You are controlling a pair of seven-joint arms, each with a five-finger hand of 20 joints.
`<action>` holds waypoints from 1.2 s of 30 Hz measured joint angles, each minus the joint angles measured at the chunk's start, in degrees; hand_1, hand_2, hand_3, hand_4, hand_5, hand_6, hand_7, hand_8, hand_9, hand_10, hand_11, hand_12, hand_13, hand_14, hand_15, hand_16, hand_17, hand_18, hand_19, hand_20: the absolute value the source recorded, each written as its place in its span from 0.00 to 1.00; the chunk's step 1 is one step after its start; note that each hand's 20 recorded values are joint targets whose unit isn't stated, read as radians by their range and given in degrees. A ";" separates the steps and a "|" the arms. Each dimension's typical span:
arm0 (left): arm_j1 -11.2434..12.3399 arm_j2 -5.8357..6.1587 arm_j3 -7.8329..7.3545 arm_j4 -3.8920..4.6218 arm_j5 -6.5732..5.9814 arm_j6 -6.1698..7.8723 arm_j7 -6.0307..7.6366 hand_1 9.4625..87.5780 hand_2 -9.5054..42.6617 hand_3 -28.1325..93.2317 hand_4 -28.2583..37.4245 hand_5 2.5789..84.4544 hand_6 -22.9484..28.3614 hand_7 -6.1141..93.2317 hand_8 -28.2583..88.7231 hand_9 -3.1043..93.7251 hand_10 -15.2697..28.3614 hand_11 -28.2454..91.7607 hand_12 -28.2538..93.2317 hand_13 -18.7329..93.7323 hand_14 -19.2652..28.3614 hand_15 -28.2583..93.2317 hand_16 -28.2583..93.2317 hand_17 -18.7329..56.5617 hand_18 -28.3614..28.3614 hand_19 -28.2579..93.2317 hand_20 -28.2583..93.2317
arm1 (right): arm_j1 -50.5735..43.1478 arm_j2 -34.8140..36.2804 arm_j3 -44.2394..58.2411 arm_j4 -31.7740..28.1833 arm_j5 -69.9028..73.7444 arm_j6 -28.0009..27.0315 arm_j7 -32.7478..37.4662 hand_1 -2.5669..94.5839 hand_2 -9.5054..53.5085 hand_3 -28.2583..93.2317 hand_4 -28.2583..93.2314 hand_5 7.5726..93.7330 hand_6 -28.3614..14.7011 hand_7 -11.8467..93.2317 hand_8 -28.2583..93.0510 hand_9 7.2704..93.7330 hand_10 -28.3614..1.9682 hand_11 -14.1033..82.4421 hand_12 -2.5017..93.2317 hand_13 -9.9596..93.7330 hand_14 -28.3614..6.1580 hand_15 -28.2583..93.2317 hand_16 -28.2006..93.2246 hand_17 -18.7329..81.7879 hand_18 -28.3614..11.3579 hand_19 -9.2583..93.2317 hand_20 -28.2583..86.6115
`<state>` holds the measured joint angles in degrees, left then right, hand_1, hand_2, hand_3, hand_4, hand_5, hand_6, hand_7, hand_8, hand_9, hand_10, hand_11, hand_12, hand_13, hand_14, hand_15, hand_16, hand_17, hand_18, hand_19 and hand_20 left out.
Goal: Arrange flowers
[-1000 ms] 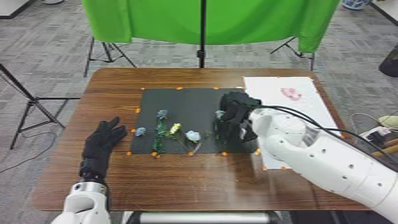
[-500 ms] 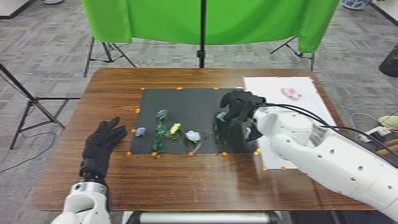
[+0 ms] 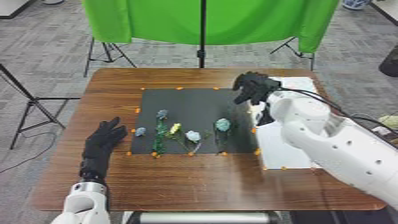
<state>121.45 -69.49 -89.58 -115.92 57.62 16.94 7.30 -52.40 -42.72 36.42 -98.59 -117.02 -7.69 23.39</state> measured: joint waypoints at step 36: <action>0.13 -0.04 -0.28 -0.31 0.19 -0.55 -0.73 0.16 0.35 0.74 0.00 0.49 0.54 0.17 0.19 0.48 0.67 0.38 0.33 0.44 0.78 0.42 0.23 0.28 0.73 0.30 0.38 | -0.22 -0.64 -1.56 21.17 -5.75 8.34 6.39 0.64 0.00 0.68 0.08 0.84 0.69 0.35 0.30 0.97 0.63 0.33 0.37 0.97 0.77 0.74 0.49 0.85 0.41 1.00 0.76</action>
<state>121.58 -69.53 -89.86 -116.22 57.81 16.39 6.57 -52.62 -43.36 34.86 -77.42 -122.77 0.65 29.78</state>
